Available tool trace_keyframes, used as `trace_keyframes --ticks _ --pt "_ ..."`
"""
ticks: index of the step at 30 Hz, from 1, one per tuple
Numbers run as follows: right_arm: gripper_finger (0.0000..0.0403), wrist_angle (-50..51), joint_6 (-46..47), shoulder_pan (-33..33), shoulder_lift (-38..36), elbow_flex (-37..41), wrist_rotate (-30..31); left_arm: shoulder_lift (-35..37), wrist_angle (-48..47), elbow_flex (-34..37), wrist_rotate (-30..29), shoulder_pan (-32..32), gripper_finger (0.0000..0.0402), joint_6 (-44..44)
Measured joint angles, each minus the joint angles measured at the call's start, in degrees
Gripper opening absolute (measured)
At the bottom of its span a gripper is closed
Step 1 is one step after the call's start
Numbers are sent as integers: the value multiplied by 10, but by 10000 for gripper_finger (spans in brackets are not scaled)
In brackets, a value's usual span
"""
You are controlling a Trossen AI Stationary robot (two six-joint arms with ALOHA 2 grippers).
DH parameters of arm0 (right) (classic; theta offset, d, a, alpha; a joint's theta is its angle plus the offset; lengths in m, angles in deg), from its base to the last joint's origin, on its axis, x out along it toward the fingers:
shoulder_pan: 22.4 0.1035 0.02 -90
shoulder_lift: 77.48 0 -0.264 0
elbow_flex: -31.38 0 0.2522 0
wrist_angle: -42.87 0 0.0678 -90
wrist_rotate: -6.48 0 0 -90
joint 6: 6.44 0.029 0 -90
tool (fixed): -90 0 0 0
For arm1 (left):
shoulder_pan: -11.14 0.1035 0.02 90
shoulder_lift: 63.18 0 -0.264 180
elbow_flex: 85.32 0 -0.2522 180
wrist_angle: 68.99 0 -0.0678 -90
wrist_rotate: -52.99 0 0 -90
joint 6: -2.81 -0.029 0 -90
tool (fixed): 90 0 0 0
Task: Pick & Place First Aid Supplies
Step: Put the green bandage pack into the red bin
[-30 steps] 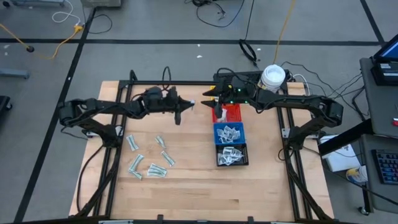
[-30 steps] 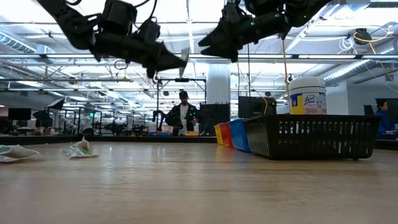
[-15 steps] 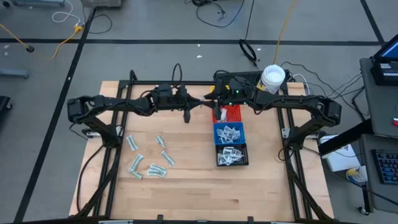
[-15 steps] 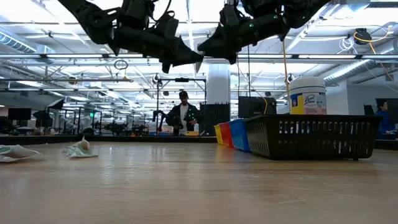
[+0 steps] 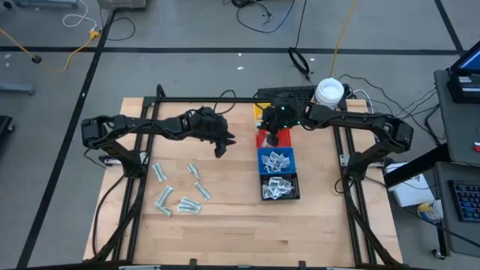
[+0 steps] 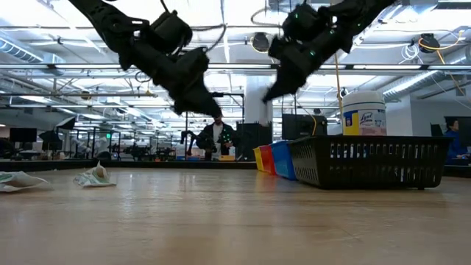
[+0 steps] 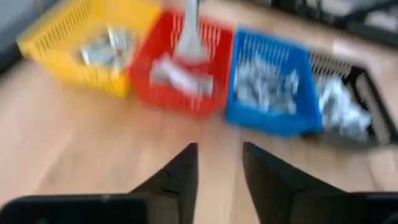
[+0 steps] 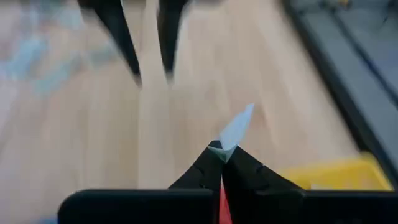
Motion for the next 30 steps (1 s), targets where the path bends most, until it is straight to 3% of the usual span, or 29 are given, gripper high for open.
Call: trace_keyframes --ticks 6,14,18,23,27,30 --pt "1 124 -112 -40 7 0 5 0 -123 0 22 -5 172 -43" --pt "15 184 -205 -54 34 1 49 0 -259 0 32 -26 171 -123" --pt "69 180 -193 -55 32 0 46 1 -319 0 41 -39 171 -169" --pt "172 185 -167 -59 32 0 57 6 -378 0 43 -56 178 -243" --pt "247 185 -151 -58 32 0 61 11 -436 0 58 -68 209 -327" --pt "281 185 -150 -58 32 0 61 11 -483 0 64 -74 239 -374"
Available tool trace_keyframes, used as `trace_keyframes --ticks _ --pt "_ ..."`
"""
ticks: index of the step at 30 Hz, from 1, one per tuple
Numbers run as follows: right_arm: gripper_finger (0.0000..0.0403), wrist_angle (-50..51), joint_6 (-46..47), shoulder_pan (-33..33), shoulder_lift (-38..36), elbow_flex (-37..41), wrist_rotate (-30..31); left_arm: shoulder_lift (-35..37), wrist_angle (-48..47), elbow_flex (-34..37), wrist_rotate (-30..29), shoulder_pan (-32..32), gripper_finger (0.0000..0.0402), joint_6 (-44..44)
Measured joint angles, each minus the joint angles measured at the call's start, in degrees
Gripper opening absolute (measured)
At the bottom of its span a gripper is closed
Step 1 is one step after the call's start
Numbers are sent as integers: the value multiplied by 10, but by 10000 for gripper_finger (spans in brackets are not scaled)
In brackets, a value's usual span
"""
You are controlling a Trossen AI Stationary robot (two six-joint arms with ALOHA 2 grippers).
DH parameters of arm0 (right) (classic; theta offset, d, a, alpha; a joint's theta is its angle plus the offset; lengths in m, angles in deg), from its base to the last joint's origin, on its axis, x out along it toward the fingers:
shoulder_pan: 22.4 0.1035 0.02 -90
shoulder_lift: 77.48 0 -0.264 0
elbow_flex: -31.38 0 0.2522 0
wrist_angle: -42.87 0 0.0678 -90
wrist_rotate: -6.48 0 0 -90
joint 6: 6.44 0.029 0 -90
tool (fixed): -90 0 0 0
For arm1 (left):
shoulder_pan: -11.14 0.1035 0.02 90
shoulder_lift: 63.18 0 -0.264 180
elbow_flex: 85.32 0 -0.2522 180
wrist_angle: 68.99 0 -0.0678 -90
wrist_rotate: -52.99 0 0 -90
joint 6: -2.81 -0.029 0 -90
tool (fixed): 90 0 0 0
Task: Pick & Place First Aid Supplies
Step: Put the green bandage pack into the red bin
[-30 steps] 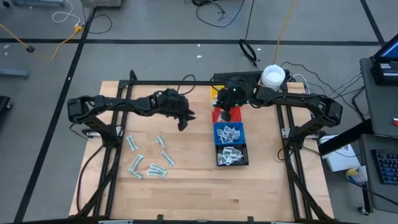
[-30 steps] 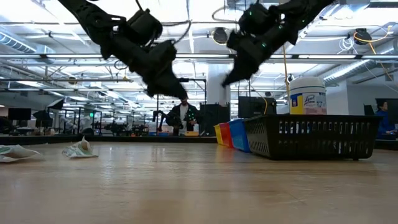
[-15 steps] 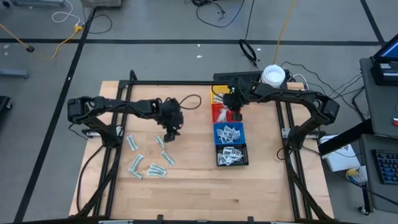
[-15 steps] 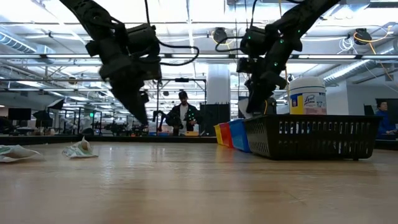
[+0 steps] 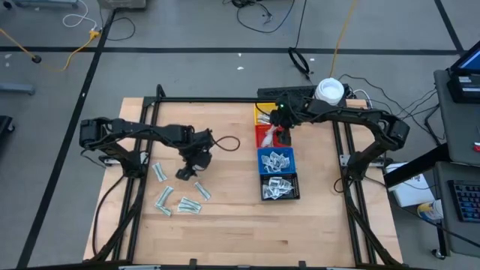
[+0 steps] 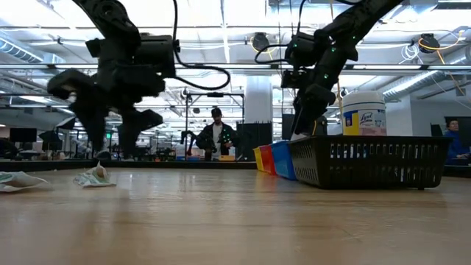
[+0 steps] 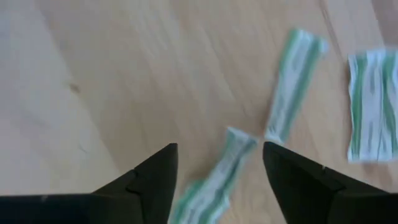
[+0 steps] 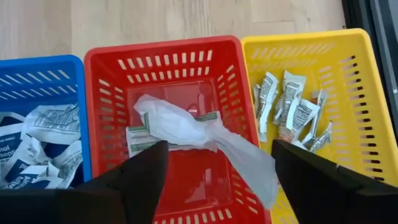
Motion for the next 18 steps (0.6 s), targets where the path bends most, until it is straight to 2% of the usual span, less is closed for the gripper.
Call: trace_keyframes --ticks 4,9,13,18 --pt "293 -2 6 1 0 0 0 -1 -52 0 -13 -9 273 -61" --pt "285 -5 30 2 0 0 -1 -2 -44 2 -34 -21 288 -99" --pt "275 -6 31 2 0 0 -1 -21 -14 24 -36 -28 276 -86" --pt "266 -7 31 2 0 0 1 -38 13 26 -42 -43 234 -73"
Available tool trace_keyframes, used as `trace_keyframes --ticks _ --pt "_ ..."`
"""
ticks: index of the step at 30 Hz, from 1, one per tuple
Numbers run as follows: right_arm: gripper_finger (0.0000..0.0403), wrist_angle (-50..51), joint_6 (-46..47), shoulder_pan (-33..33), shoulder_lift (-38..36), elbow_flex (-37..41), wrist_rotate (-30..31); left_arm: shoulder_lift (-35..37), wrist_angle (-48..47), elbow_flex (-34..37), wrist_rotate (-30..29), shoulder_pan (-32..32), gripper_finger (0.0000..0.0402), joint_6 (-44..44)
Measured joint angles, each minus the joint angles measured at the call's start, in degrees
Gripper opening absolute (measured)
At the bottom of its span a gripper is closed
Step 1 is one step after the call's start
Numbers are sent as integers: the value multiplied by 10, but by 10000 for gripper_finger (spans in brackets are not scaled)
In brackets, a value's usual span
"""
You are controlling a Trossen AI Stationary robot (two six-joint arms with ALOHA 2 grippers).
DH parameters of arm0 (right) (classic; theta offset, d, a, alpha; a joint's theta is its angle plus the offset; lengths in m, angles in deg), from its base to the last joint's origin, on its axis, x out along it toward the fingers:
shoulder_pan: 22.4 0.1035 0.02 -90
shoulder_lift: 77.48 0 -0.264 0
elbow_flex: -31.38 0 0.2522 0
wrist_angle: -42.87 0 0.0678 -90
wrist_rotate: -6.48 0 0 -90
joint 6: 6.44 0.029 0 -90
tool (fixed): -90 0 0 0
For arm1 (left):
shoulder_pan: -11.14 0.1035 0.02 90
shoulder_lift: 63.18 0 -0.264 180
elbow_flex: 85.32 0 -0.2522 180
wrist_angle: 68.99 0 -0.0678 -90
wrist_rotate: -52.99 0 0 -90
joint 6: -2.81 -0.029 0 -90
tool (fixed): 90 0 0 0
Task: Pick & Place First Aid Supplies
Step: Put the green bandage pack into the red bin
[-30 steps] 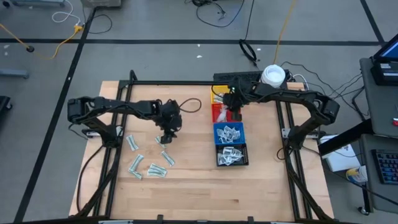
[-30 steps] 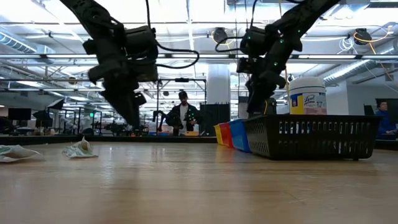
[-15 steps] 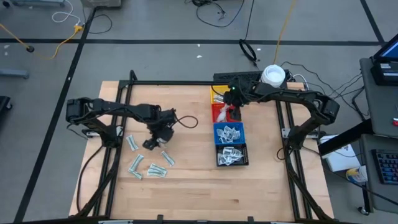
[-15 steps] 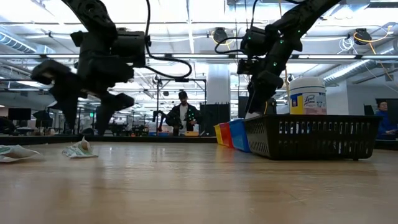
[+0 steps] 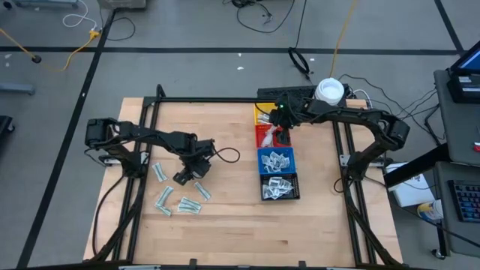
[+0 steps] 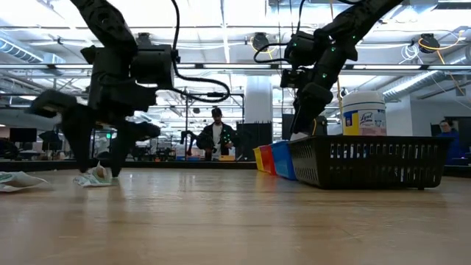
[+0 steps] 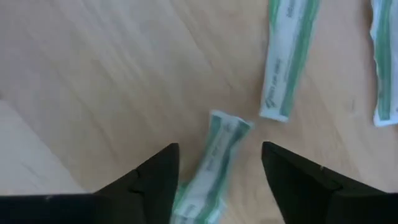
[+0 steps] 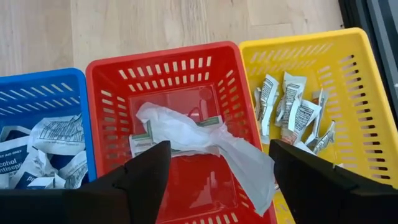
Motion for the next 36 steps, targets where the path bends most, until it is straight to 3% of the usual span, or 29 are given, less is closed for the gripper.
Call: trace_keyframes --ticks 5,13,20,27,36 --pt "257 -3 0 0 0 0 0 0 12 0 -3 -3 165 -7" --pt "241 -27 0 0 0 0 0 0 5 0 -4 1 16 0" --pt "231 -29 37 0 0 0 0 11 77 0 12 51 3 128" --pt "244 -44 100 0 0 0 -7 27 326 0 21 128 2 268" --pt "251 -120 144 0 0 0 -144 26 677 0 30 189 1 428"
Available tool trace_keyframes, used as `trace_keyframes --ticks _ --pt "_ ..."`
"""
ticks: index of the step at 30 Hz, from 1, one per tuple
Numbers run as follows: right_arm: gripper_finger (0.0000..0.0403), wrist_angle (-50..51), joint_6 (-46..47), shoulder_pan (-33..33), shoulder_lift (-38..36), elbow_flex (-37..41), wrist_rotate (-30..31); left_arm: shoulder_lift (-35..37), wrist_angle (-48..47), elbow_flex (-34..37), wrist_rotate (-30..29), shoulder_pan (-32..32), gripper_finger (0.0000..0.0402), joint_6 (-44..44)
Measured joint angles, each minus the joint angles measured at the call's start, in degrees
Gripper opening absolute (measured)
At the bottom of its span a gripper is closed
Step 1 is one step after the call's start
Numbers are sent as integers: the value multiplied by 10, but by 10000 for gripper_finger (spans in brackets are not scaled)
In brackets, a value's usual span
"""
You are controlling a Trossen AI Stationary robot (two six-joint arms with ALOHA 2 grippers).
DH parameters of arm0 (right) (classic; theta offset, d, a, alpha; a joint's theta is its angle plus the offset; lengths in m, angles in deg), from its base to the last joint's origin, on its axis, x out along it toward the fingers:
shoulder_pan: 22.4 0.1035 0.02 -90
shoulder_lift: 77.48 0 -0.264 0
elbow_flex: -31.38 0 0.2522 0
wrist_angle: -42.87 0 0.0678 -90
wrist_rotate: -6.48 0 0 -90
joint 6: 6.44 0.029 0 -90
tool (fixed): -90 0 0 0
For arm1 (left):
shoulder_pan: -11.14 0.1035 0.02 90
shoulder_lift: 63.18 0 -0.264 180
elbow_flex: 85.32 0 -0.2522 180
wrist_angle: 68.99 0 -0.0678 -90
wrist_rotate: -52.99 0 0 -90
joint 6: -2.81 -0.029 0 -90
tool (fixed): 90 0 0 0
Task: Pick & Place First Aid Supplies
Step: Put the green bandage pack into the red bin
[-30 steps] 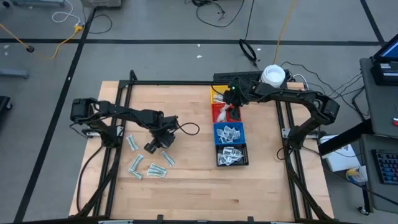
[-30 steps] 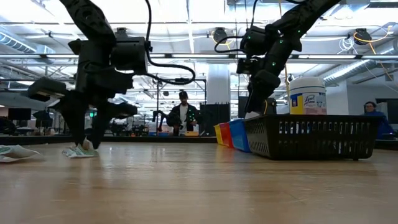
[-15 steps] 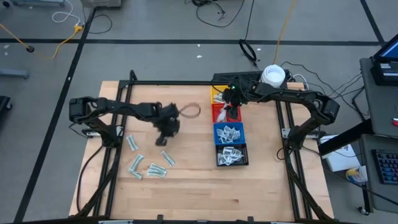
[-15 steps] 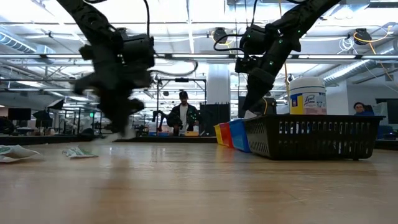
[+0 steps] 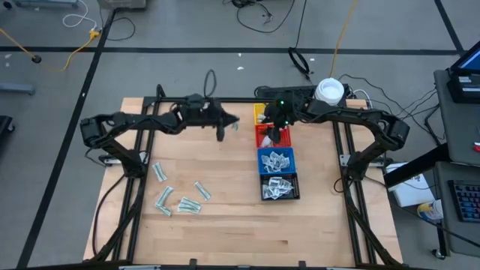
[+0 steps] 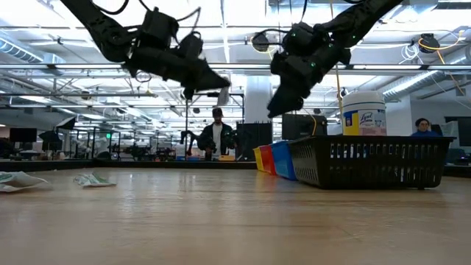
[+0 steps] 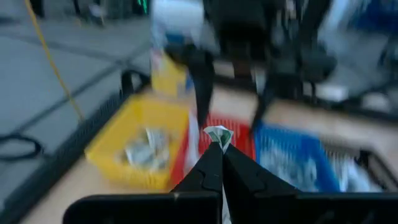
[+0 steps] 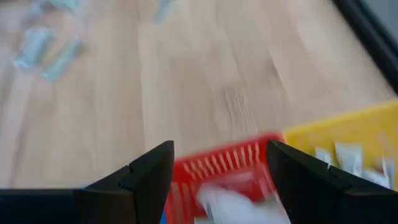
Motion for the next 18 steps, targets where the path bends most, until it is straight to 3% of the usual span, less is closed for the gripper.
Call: trace_keyframes --ticks 4,9,15,18 --pt "251 -83 45 6 0 0 -26 0 72 -3 0 6 1 40" --pt "251 -189 102 28 0 0 -55 -2 76 -34 -13 -10 0 42" --pt "249 -247 110 61 0 0 -25 -12 31 -82 -38 -29 0 9" --pt "225 -267 107 68 0 0 -2 -14 16 -85 -41 -32 0 6"
